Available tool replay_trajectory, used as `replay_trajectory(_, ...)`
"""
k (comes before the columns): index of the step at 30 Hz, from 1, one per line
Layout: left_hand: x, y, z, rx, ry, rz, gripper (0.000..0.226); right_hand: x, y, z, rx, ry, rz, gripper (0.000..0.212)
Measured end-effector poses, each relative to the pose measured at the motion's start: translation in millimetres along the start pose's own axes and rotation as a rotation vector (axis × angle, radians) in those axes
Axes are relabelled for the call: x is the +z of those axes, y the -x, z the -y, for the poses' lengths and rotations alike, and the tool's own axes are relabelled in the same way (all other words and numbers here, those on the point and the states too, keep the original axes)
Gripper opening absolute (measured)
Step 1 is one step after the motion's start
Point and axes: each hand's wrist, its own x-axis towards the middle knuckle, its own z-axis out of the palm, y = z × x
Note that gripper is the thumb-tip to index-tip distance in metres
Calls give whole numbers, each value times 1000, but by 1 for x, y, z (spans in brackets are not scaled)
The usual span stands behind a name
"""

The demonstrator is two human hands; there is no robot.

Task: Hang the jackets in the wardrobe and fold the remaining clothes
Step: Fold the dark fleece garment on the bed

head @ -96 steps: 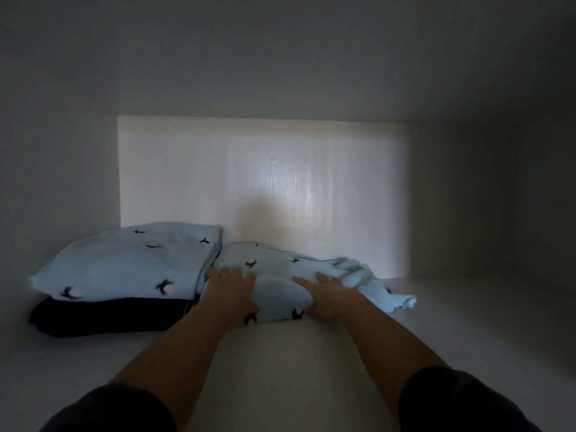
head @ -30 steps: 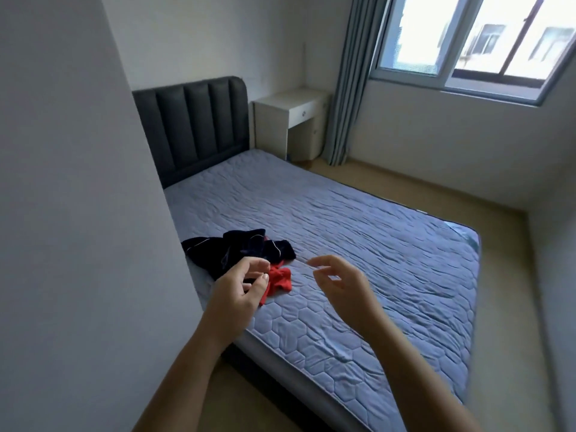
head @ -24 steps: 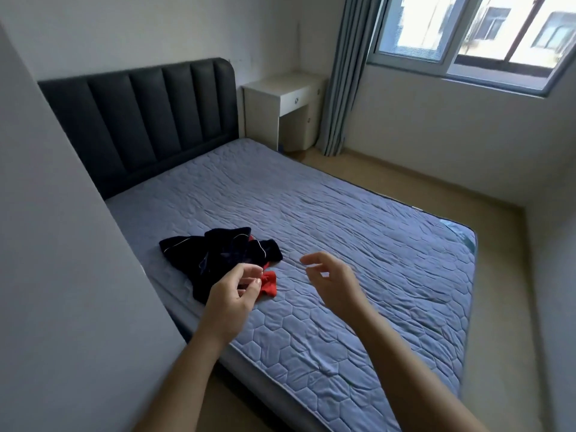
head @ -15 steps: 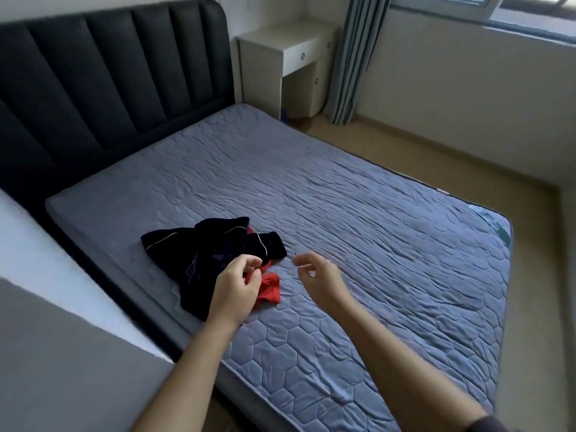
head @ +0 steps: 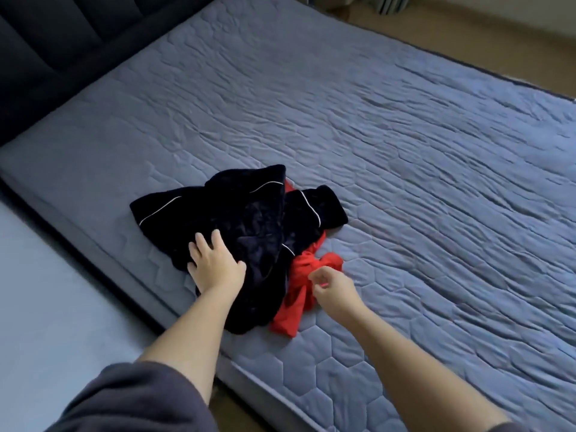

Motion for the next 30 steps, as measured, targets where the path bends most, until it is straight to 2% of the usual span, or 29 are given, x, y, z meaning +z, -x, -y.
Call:
replay_trajectory(3, 13, -43, 16, -125, 5, 114, 98, 22, -22, 1, -21, 8, 33, 28)
replay_trajectory(5, 23, -60, 22, -184, 37, 212, 96, 29, -33, -1, -39, 12, 35, 28)
replay_trajectory(7, 32, -68, 27, -192, 60, 225, 67, 30, -37, -8, -33, 5, 37, 28)
replay_trajectory(9, 35, -70, 30, -191, 168, 122, 35, 27, -36, -16, -14, -3, 31, 28)
replay_trajectory(12, 17, -66, 23, -218, 487, 25, 35, 14, -24, -23, 24, 7, 19, 31)
replay_trajectory(16, -44, -41, -20, -17, 748, 6, 25, -23, -3, -4, 16, 14, 8, 33)
replay_trajectory(18, -84, -16, -54, 118, 849, 80, 34, -48, 10, 16, -6, -14, -1, 39)
replay_trajectory(20, -126, 15, -89, 274, 926, 190, 39, -78, 28, 37, -69, -63, -28, 56)
replay_trajectory(24, -203, 94, -148, 528, 856, 464, 32, -151, 83, 70, -218, -137, -137, 92)
replay_trajectory(26, -238, 144, -172, 599, 862, 610, 30, -191, 121, 80, -263, -159, -228, 85)
replay_trajectory(28, -272, 198, -195, 661, 902, 717, 22, -230, 165, 82, -298, -213, -332, 58)
replay_trajectory(30, -301, 247, -217, 769, 862, 731, 8, -272, 207, 75, -328, -254, -438, 40)
